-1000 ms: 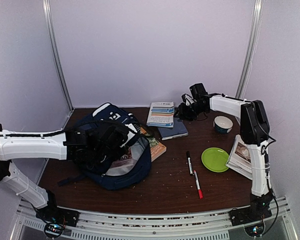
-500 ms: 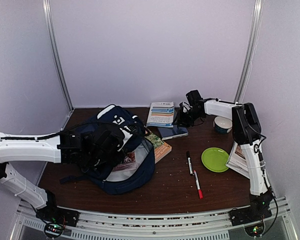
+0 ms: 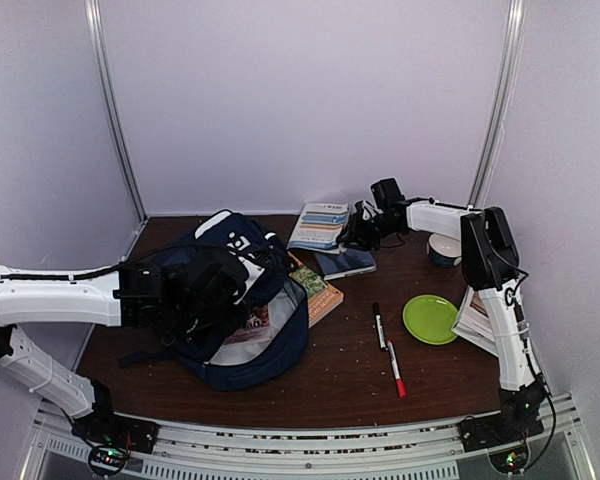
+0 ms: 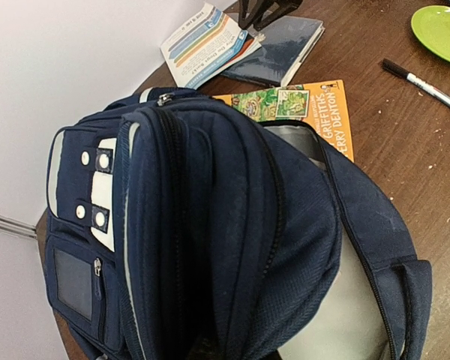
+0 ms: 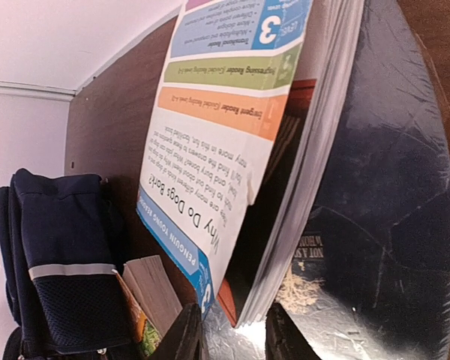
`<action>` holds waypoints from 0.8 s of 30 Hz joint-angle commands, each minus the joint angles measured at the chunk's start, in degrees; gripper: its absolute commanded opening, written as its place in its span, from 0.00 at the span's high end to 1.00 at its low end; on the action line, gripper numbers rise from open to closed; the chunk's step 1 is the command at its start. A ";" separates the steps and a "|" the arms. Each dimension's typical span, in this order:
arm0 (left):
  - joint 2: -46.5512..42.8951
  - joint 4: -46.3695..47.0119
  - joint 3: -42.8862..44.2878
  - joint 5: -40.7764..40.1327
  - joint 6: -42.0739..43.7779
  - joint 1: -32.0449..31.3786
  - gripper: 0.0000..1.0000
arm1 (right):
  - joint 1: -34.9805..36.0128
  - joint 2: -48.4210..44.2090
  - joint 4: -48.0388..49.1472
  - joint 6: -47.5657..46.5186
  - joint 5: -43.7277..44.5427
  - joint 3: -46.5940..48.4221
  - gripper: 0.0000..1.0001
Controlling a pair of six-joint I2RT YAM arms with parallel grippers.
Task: Pack the student bag
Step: Move the book to the book.
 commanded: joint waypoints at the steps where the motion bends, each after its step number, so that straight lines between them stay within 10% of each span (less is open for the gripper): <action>1: 0.26 2.30 2.49 0.47 -0.15 -0.33 1.00 | 0.43 0.60 4.81 4.04 -2.83 -1.26 0.70; 24: 0.64 1.34 2.73 0.07 0.13 -0.33 1.00 | 0.87 -3.91 16.69 12.39 -8.36 -11.39 0.63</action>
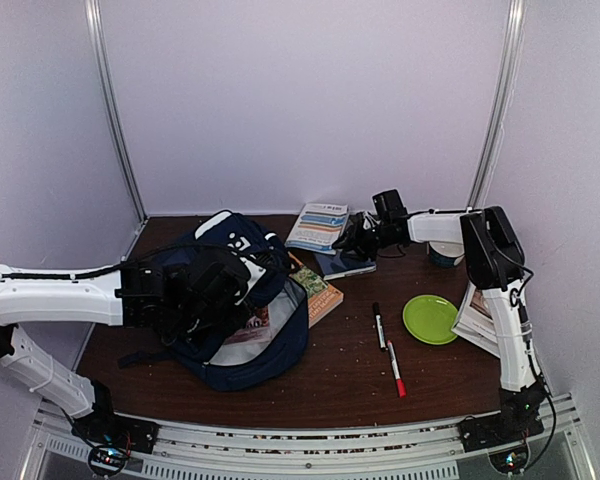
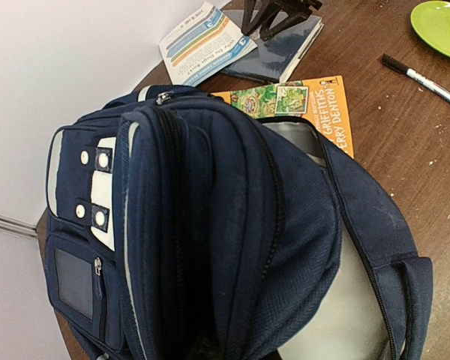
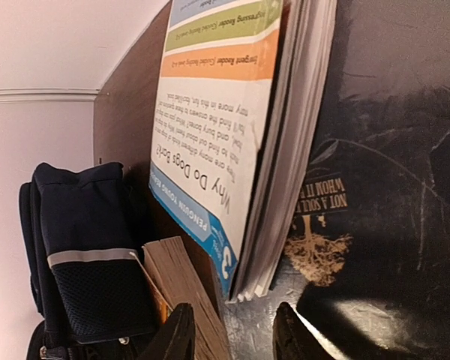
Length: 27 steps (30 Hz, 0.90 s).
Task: Pack the student bag
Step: Move the book to the book.
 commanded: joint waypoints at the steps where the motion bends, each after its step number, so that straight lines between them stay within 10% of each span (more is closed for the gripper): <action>1: -0.04 2.26 2.20 -0.11 0.16 -0.29 1.00 | 0.39 0.15 3.80 2.47 -2.84 1.18 0.64; 20: 1.59 -0.38 4.24 -0.20 0.49 -0.29 1.00 | 0.90 6.48 -1.65 4.77 0.62 8.76 0.74; 27: 1.27 -1.06 3.69 -0.37 -0.71 -0.29 1.00 | 0.93 7.75 0.56 6.76 -0.72 9.92 0.92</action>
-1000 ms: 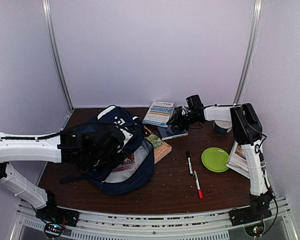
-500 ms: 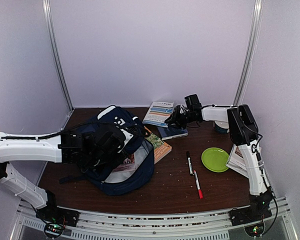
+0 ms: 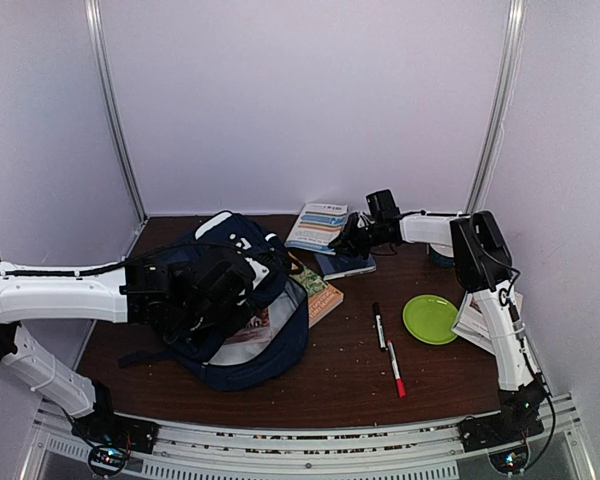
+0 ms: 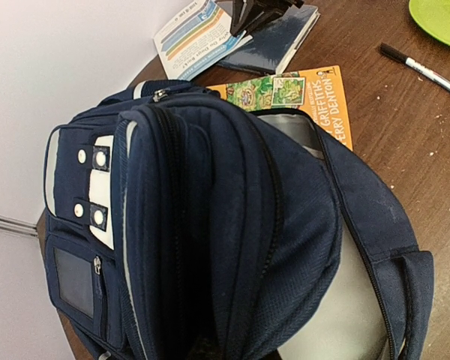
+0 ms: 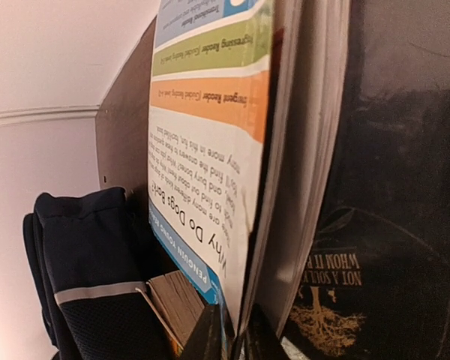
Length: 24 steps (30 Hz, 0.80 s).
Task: Pack the student bag
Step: Move the book to the book.
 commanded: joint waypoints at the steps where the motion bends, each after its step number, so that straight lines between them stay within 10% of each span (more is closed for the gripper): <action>1: -0.38 1.50 1.59 -0.81 -0.71 -0.29 1.00 | 0.44 1.34 1.50 2.11 -0.57 1.22 0.98; 24: -2.05 5.26 -0.55 -1.18 -0.53 -0.29 1.00 | -11.86 -25.20 -10.61 -18.46 -3.61 -25.91 1.00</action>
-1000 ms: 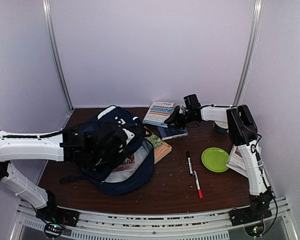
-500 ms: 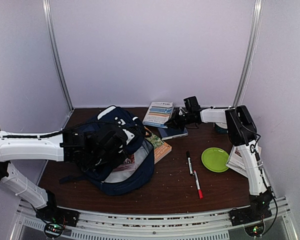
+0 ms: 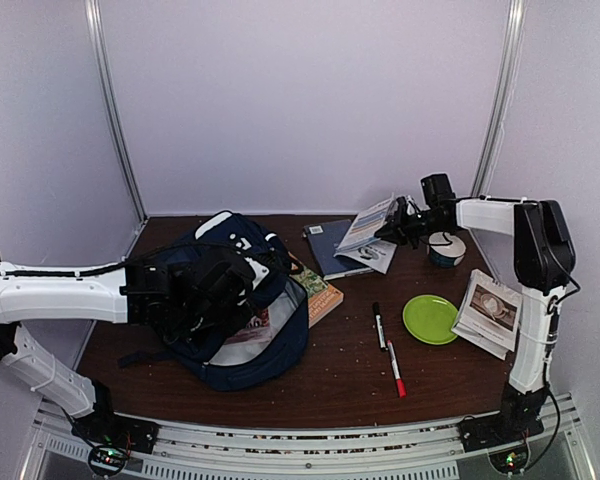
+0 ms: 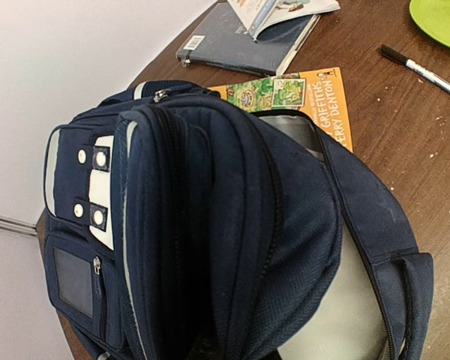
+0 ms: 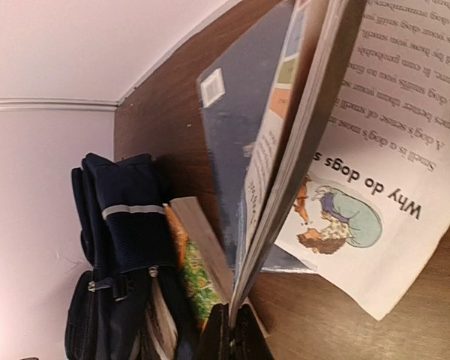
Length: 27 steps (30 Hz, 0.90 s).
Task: Pack the student bag
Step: Move the book to the book, then pick up the book.
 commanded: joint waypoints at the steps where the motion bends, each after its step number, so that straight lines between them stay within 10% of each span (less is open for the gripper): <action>1: -2.10 4.71 -0.29 -0.92 -0.48 -0.29 1.00 | -2.37 0.19 -8.64 -10.03 0.97 -2.10 1.00; 17: -1.75 4.79 -0.19 -0.10 -0.21 -0.38 1.00 | -2.36 5.28 -32.57 -31.11 -2.26 3.25 1.00; 21: -1.43 4.80 0.21 0.35 -0.16 -0.38 1.00 | -2.62 4.37 -33.79 -32.40 -1.41 3.95 0.68; 27: -2.57 5.26 -0.98 0.33 -0.79 -0.38 1.00 | -4.95 0.87 -34.70 -33.98 3.87 2.84 0.50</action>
